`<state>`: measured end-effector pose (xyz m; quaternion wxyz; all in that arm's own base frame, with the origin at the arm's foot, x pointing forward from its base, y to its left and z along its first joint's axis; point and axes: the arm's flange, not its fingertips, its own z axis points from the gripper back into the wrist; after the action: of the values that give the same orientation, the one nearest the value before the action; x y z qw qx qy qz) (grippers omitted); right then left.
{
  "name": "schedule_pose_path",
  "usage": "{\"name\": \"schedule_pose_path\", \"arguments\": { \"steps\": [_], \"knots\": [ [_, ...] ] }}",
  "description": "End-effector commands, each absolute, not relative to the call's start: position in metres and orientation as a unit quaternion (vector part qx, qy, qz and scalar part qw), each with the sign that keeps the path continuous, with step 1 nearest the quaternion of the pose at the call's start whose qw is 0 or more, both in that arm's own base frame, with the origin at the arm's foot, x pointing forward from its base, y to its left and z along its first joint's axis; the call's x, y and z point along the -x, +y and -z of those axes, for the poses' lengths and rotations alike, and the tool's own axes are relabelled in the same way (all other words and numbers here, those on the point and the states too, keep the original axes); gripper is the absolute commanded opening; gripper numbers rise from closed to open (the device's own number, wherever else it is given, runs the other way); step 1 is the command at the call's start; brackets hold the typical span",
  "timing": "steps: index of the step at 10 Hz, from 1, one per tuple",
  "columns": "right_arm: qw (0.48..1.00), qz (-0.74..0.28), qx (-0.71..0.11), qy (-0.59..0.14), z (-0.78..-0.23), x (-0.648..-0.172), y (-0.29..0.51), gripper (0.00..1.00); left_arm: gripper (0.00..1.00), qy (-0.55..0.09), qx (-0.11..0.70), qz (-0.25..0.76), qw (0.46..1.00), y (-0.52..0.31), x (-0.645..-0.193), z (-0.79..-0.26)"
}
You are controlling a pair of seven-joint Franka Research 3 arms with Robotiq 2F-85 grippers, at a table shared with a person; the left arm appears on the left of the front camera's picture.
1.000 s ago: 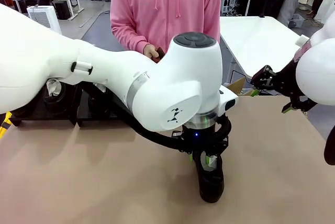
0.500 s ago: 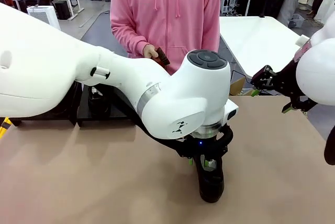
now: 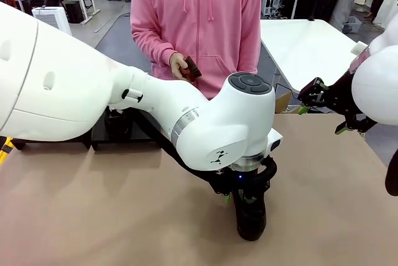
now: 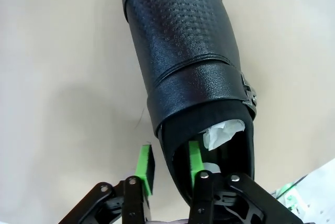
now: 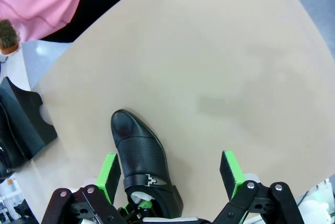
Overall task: Organize the shoes by placing them on the stand.
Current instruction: Place the Shoe from the middle of the table onto the Shoes Stand.
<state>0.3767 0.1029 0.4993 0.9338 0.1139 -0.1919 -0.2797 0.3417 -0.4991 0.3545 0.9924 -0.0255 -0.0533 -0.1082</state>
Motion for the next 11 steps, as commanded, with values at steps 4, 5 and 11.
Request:
{"name": "schedule_pose_path", "arguments": {
  "steps": [4,5,11],
  "knots": [
    [0.935,0.272,-0.124,-0.189,-0.500,-0.377,0.099,1.00,0.00,-0.048,0.014,0.127,0.991,-0.499,-0.343,-0.356],
    [0.935,0.272,-0.124,-0.189,-0.500,-0.377,0.099,1.00,0.00,-0.042,0.011,0.128,0.991,-0.500,-0.344,-0.352],
    [0.935,0.272,-0.124,-0.189,-0.500,-0.377,0.099,1.00,0.00,-0.115,0.068,0.169,0.977,-0.442,-0.319,-0.435]
  ]
}}
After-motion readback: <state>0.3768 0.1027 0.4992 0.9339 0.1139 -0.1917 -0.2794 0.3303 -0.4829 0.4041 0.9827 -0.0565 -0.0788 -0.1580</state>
